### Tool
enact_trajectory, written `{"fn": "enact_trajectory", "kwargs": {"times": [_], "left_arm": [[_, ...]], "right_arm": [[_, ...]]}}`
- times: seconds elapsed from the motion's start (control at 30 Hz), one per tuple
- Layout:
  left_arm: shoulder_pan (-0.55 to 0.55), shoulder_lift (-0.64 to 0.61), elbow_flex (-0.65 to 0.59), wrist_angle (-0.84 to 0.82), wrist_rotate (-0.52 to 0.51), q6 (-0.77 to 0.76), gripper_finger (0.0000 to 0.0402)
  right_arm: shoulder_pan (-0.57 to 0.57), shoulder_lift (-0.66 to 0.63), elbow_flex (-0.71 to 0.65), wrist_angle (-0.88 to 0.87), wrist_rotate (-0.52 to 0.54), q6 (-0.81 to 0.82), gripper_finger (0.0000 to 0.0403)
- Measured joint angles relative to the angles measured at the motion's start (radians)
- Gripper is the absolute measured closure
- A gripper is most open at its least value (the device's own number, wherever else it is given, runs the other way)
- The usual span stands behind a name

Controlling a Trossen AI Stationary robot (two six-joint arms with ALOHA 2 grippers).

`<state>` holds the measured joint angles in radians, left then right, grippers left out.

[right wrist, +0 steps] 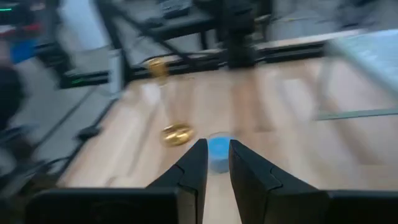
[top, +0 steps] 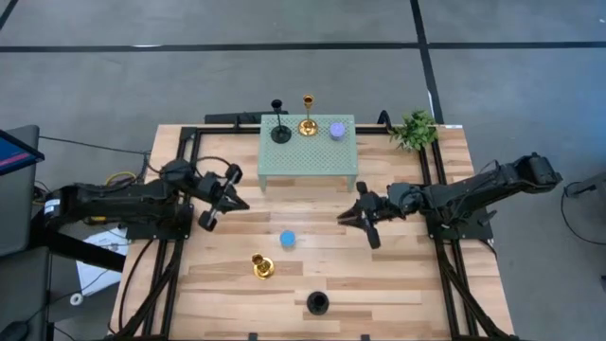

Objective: Pick & Place candle stick holders
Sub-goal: Put the black candle holder on the shelf aligned with the black candle holder

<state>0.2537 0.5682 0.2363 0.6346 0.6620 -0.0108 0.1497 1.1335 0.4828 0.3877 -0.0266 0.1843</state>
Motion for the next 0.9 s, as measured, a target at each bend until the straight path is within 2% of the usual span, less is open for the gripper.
{"fn": "enact_trajectory", "kwargs": {"times": [0.07, 0.13, 0.2, 0.37, 0.57, 0.9], "left_arm": [[-0.042, 0.022, -0.002, -0.023, -0.047, 0.024, 0.0395], [-0.089, 0.046, -0.008, -0.024, -0.105, 0.031, 0.0396], [-0.138, 0.070, -0.013, -0.027, -0.162, 0.033, 0.0395], [-0.264, 0.106, -0.021, -0.027, -0.299, 0.049, 0.0397], [-0.400, 0.097, -0.021, -0.021, -0.463, 0.109, 0.0395], [-0.490, 0.093, -0.021, -0.006, -0.497, 0.112, 0.0393]], "right_arm": [[0.023, 0.013, 0.000, 0.003, -0.063, 0.001, 0.0345], [0.064, 0.038, 0.000, 0.020, -0.079, 0.001, 0.0345], [0.109, 0.072, 0.000, 0.041, -0.065, 0.001, 0.0345], [0.215, 0.200, 0.001, 0.166, 0.047, 0.002, 0.0345], [0.279, 0.372, 0.058, 0.197, 0.058, 0.111, 0.0345], [0.332, 0.628, 0.205, 0.195, 0.053, 0.233, 0.0335]]}}
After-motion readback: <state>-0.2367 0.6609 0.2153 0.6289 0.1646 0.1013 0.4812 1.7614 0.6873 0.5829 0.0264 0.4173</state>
